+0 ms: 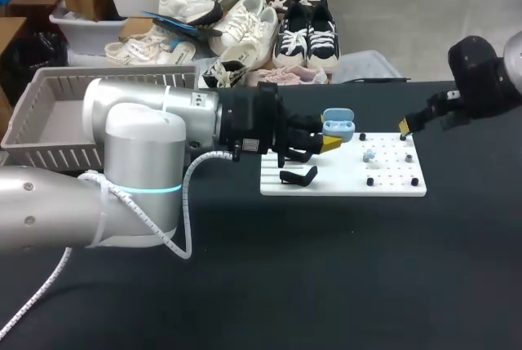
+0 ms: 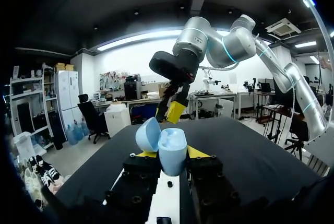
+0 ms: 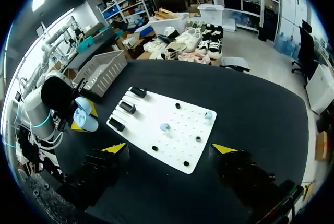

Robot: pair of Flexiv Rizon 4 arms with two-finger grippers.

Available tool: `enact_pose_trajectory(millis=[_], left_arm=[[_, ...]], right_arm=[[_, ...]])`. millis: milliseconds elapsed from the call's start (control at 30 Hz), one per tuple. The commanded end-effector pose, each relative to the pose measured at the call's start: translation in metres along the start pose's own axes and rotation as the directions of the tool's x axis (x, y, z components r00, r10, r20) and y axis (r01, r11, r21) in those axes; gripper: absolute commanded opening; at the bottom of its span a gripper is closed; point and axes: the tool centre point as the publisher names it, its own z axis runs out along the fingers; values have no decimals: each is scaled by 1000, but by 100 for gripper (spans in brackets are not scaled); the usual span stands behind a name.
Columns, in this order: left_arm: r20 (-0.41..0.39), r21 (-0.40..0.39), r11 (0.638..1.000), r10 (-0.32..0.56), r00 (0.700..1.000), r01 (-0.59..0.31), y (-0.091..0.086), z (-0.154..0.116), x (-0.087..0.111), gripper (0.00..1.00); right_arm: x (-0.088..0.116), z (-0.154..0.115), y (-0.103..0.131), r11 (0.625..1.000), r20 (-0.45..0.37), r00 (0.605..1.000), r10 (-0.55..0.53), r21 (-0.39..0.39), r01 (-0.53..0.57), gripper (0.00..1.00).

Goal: Pick up each earbud case from the left stands, insert the matching earbuds, close the lid, and place the case in the box.

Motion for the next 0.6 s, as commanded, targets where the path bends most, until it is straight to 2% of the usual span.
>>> enact_pose_trajectory(millis=[33, 133, 333, 533, 600], left_arm=[[3, -4, 1000, 1, 1000, -1, -1, 0, 1, 0], [3, -4, 1000, 1, 1000, -1, -1, 0, 1, 0], [3, -4, 1000, 1, 1000, -1, -1, 0, 1, 0], [3, -4, 1000, 1, 1000, -1, -1, 0, 1, 0], [3, -4, 1000, 1, 1000, -1, -1, 0, 1, 0]], right_arm=[[-7, -1, -2, 994, -13, 999, -30, 108, 32, 100], [-11, 3, -10, 988, -35, 997, -63, 139, 67, 100], [-20, 19, -29, 965, -136, 984, -116, 219, 144, 100], [-23, 37, -52, 939, -260, 948, -184, 237, 247, 100], [-24, 44, -58, 936, -285, 934, -214, 214, 279, 100]])
